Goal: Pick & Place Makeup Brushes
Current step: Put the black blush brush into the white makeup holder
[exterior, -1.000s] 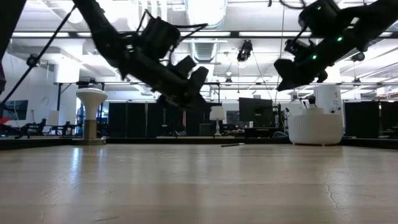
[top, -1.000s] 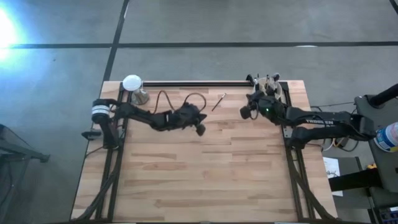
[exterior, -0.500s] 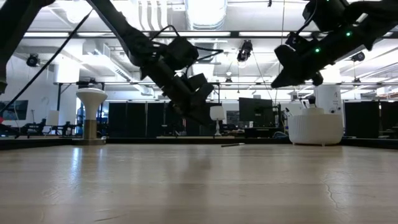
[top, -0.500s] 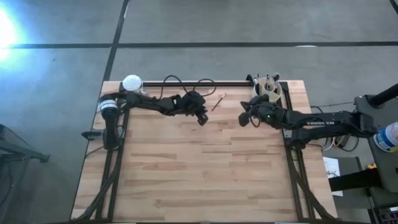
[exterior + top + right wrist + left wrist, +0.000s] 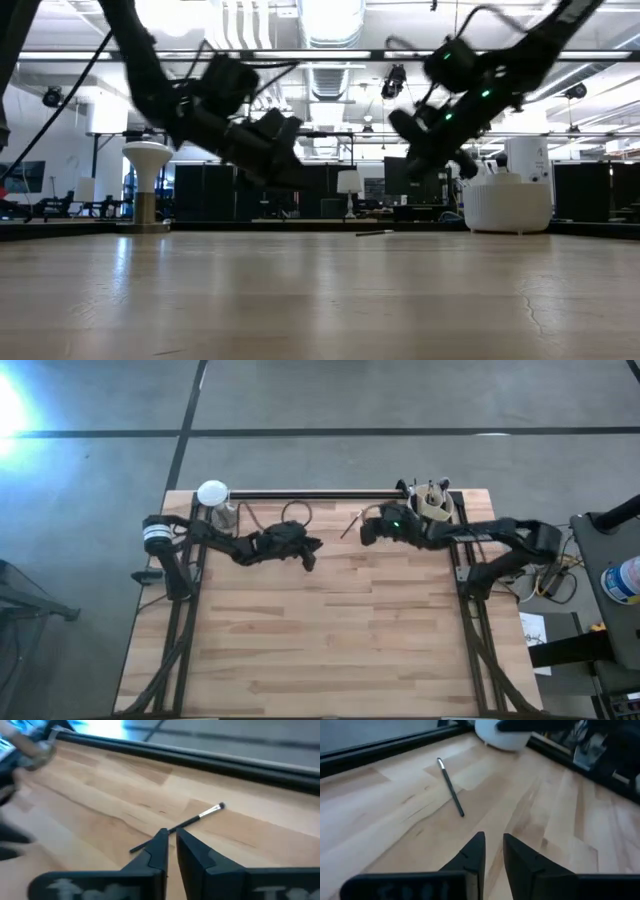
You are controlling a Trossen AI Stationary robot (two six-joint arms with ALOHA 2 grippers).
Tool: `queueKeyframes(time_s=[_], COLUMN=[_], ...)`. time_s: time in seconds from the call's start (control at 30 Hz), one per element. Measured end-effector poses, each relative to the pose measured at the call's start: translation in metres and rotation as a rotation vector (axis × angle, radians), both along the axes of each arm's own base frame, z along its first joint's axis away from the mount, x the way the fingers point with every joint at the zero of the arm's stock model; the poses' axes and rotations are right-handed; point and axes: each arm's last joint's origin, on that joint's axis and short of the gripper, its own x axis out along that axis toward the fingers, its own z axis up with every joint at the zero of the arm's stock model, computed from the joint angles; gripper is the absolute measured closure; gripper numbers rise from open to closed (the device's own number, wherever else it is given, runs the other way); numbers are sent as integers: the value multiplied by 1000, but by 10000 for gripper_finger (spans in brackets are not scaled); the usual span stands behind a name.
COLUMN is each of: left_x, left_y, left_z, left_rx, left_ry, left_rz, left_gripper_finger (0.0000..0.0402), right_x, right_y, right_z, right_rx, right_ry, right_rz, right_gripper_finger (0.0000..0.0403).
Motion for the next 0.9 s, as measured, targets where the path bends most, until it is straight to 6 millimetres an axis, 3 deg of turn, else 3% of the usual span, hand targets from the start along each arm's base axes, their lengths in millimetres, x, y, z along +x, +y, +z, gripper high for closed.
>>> queueKeyframes(time_s=[0.3,0.47,0.63,0.9], left_x=[-41,-46,-46,-49], left_y=[-17,-19,-19,-20], left_z=[-15,-18,-18,-20], left_rx=[14,9,18,29], left_ry=[-139,-125,-123,-106], left_rz=[45,45,42,30], left_gripper_finger=[344,344,344,344], right_x=[39,63,77,96], right_y=[-56,-82,-94,-105], right_z=[-18,-22,-29,-42], right_rx=[177,242,304,367], right_ry=[214,290,453,463], right_rz=[-135,-186,-251,-233], right_gripper_finger=[299,275,269,288])
